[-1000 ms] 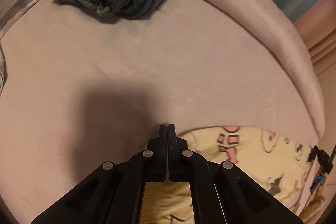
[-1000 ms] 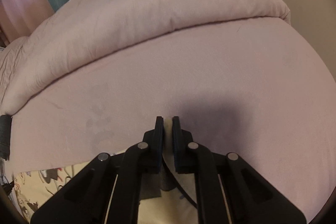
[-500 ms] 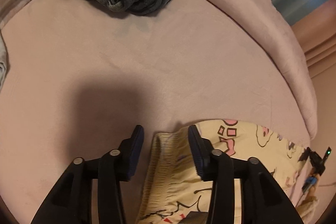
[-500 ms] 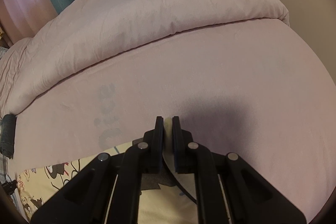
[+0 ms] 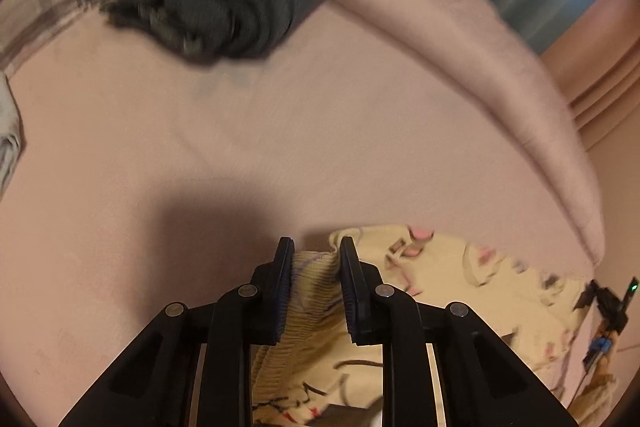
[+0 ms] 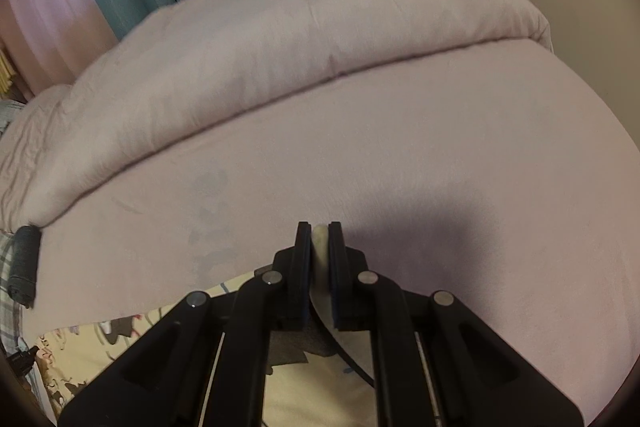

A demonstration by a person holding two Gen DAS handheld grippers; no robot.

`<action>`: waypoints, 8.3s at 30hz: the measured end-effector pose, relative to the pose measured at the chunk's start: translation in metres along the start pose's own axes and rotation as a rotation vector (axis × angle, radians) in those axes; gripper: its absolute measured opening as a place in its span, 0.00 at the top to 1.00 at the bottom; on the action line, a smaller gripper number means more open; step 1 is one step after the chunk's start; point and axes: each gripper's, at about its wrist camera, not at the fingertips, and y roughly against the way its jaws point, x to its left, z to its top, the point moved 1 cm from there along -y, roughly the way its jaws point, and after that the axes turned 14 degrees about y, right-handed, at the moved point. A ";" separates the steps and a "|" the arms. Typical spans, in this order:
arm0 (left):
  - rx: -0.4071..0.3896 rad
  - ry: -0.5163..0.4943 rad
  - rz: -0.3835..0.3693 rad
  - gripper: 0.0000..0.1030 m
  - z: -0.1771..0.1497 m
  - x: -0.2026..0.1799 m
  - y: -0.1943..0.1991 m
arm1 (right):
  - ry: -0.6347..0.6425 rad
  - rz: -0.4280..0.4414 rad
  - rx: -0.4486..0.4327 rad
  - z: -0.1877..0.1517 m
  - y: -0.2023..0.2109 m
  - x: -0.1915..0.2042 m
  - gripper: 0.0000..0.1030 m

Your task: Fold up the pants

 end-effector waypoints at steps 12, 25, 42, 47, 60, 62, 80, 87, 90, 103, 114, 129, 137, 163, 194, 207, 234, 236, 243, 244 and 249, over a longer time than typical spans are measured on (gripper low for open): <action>-0.067 0.001 -0.107 0.80 -0.006 -0.010 0.061 | -0.037 0.136 -0.199 -0.003 0.102 -0.005 0.92; -0.079 -0.037 -0.179 0.80 -0.080 0.059 0.102 | -0.115 0.205 -0.289 -0.131 0.201 -0.029 0.92; -0.003 0.040 -0.216 0.80 -0.112 0.110 0.114 | -0.254 0.201 -0.247 -0.230 0.227 -0.045 0.92; 0.068 0.038 -0.154 0.79 -0.125 0.129 0.094 | -0.268 0.181 -0.172 -0.269 0.222 -0.051 0.92; -0.003 -0.122 0.063 0.43 -0.119 0.107 0.119 | -0.315 0.014 -0.013 -0.305 0.230 -0.062 0.34; -0.023 -0.116 0.057 0.43 -0.120 0.102 0.129 | -0.344 -0.002 -0.002 -0.307 0.237 -0.065 0.34; 0.203 -0.366 0.058 0.42 -0.226 -0.006 0.041 | -0.575 0.094 0.099 -0.306 0.202 -0.050 0.92; 0.178 -0.415 0.102 0.42 -0.237 -0.006 0.035 | -0.429 0.121 -0.099 -0.253 0.248 -0.040 0.92; 0.189 -0.401 0.103 0.42 -0.237 -0.005 0.035 | -0.386 0.089 -0.086 -0.260 0.250 -0.030 0.92; 0.233 -0.355 0.112 0.42 -0.223 0.003 0.042 | -0.302 -0.101 0.158 -0.329 0.234 -0.048 0.54; 0.317 -0.361 0.009 0.42 -0.246 -0.034 0.048 | -0.198 0.004 0.183 -0.260 0.196 -0.040 0.56; 0.293 -0.426 0.075 0.42 -0.264 -0.039 0.036 | -0.154 -0.130 0.062 -0.237 0.205 -0.037 0.95; 0.269 -0.447 0.089 0.42 -0.280 -0.045 0.034 | -0.176 -0.159 0.124 -0.229 0.165 -0.056 0.94; 0.287 -0.249 0.051 0.42 -0.237 -0.002 0.069 | -0.511 -0.084 0.155 -0.352 0.264 -0.070 0.53; 0.282 -0.309 0.039 0.42 -0.244 -0.021 0.064 | -0.420 -0.115 0.094 -0.317 0.269 -0.062 0.69; 0.279 -0.309 0.047 0.42 -0.245 -0.023 0.064 | -0.383 -0.135 0.123 -0.329 0.245 -0.058 0.92; 0.165 -0.214 0.110 0.42 -0.199 0.017 0.085 | -0.368 -0.361 0.123 -0.319 0.243 -0.061 0.62; 0.143 -0.195 0.121 0.42 -0.192 0.027 0.093 | -0.289 -0.384 0.124 -0.308 0.251 -0.039 0.45; 0.112 -0.073 0.139 0.42 -0.170 0.072 0.103 | -0.114 -0.065 0.110 -0.286 0.250 0.083 0.45; 0.114 -0.059 0.149 0.42 -0.169 0.078 0.103 | -0.078 -0.033 0.117 -0.285 0.245 0.101 0.45; 0.154 0.000 0.126 0.42 -0.172 0.099 0.109 | 0.062 0.283 0.182 -0.298 0.210 0.234 0.51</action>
